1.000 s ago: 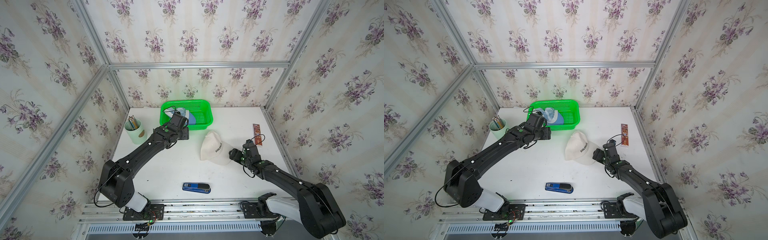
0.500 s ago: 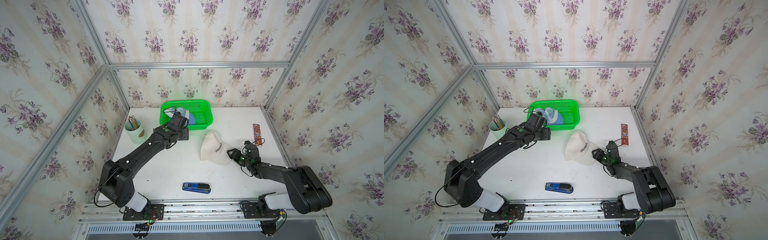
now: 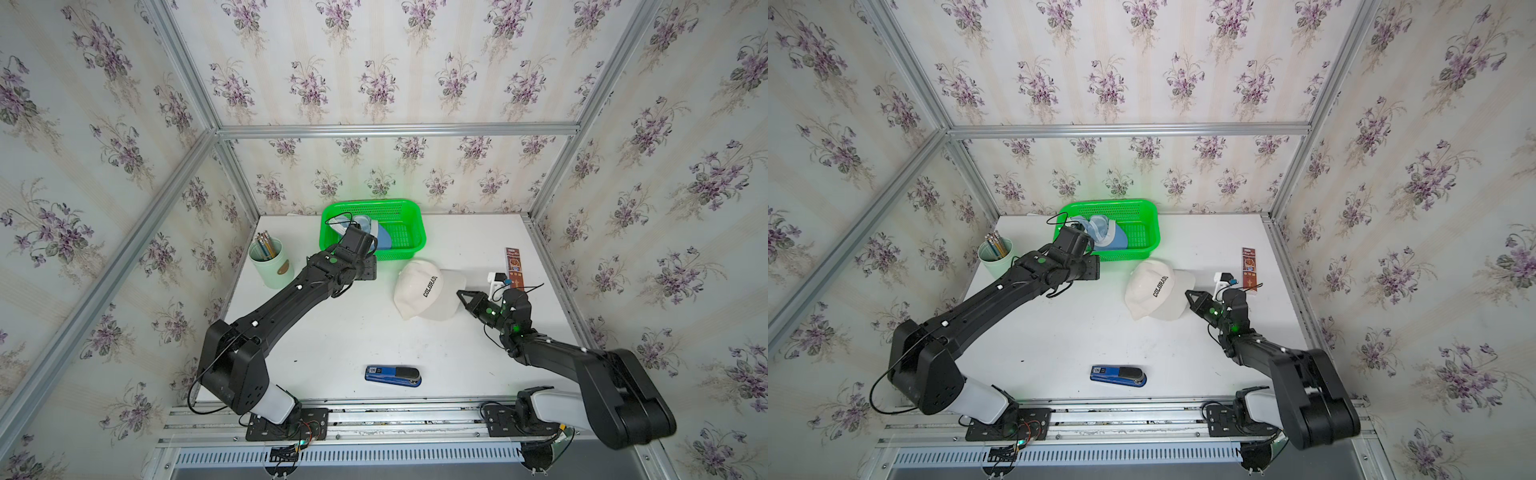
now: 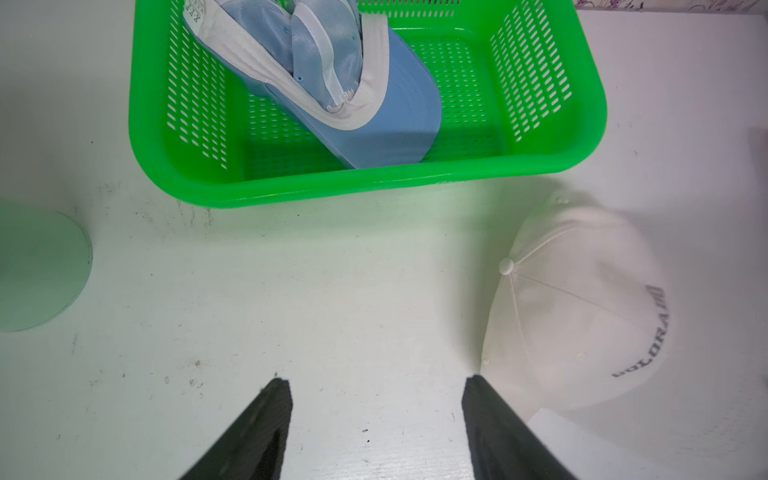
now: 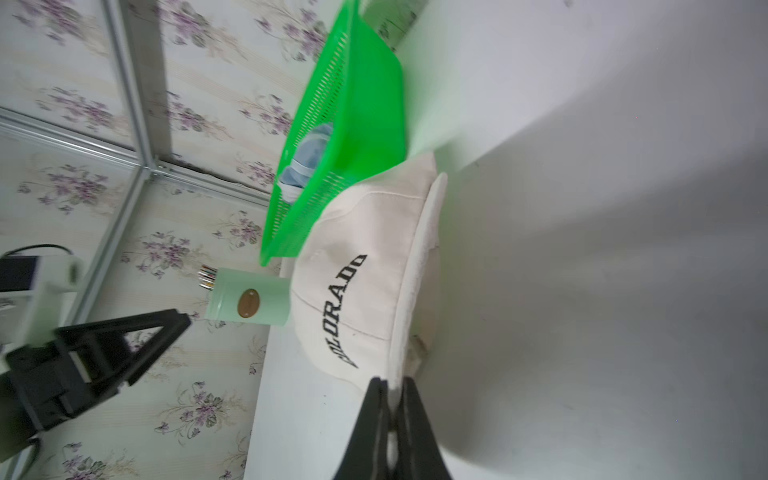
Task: Turn the baseball cap inside out
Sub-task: Pick up the baseball cap from the center of the board, then adjust the baseball cap.
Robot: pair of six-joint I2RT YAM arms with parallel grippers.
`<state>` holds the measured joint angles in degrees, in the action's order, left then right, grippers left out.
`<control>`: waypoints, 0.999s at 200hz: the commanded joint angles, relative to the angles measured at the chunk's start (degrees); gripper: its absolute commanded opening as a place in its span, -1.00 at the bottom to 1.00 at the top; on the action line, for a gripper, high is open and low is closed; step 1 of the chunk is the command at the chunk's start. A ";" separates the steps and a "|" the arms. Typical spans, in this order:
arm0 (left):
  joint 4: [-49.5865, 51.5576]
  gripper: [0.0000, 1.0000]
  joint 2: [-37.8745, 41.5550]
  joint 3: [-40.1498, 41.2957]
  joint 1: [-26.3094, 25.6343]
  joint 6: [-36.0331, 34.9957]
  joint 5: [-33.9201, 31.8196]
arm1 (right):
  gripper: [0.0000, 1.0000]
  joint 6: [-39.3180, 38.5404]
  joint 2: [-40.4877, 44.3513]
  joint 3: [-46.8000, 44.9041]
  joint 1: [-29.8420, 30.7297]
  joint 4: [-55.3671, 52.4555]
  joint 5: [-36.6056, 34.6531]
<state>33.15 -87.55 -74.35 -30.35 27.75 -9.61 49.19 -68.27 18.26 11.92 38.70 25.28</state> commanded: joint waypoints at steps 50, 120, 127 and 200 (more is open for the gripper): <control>0.76 0.41 4.51 1.59 1.51 -0.48 -2.42 | -1.00 -11.40 -1.40 17.66 -0.61 -28.53 8.45; 1.45 0.40 4.49 -0.26 1.66 -1.20 0.46 | -1.00 -5.72 9.04 23.80 -0.81 -29.00 10.58; 1.48 0.40 4.14 -0.47 1.53 -1.42 1.42 | -1.00 -5.39 8.60 24.26 -0.82 -29.06 11.50; 2.88 0.42 5.52 0.34 2.86 -1.67 -1.19 | -1.00 0.63 -3.06 22.67 2.25 -13.79 25.12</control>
<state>35.11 -82.63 -74.19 -28.40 26.70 -9.37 48.01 -68.71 40.69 12.64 16.93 43.42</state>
